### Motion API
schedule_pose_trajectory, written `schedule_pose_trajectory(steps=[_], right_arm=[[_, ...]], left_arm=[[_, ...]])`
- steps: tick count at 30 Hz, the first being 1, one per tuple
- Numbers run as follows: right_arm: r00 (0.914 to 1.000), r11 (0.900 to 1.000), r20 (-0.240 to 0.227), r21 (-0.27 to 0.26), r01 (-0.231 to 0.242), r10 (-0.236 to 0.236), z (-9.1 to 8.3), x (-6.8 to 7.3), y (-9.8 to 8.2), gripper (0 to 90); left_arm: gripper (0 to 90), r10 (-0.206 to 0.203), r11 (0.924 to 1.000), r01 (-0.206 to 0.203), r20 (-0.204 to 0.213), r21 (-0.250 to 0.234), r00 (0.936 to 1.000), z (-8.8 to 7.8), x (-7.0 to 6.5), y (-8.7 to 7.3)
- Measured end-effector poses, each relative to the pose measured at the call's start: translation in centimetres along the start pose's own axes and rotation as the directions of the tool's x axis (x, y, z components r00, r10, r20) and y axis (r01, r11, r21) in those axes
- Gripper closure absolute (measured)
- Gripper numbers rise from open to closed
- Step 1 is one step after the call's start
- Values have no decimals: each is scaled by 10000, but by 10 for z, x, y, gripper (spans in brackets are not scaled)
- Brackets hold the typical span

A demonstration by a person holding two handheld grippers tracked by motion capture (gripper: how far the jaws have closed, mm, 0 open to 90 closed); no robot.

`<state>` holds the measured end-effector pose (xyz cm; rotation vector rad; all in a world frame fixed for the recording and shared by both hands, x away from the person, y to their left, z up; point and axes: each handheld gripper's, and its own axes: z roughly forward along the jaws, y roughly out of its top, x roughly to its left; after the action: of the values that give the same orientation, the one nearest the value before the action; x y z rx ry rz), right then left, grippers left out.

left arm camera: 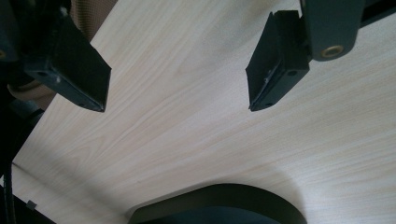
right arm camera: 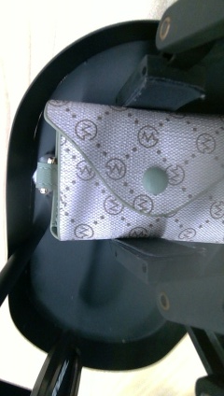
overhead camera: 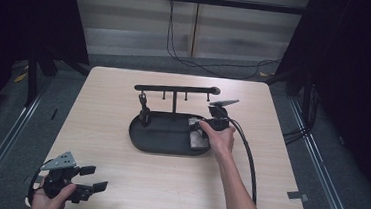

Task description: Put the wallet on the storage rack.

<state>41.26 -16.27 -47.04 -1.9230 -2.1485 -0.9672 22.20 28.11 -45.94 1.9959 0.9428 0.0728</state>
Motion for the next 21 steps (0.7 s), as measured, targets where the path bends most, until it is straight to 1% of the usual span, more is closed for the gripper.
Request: schedule_pose_trajectory(steps=[4, 10, 13, 15, 18, 21], right_arm=[[9997, 9999, 190, 44, 141, -142, 5, -1, 0, 338], [9989, 9991, 304, -231, 360, -352, 7, 0, -1, 315], [9980, 9984, 402, -266, 490, -479, 8, 1, -1, 298], [9979, 9984, 447, -297, 478, -464, 8, 2, 0, 297], [9969, 9973, 513, -401, 614, -593, 6, 3, -1, 293], [9963, 9968, 600, -472, 643, -615, 4, 3, -1, 293]], left_arm=[[216, 5, 10000, -5, 21, -10, 10000, 0, 0, 0], [216, -11, 10000, 11, -30, -47, 10000, -1, 0, 0], [216, -29, 10000, 28, -58, -92, 10000, -2, 1, 0], [216, -69, 9999, 68, -35, -105, 10000, -2, 2, 0], [216, -111, 9998, 112, 27, -174, 9999, -2, 1, 0], [216, -59, 9999, 60, 31, -126, 10000, -1, 2, 0]])
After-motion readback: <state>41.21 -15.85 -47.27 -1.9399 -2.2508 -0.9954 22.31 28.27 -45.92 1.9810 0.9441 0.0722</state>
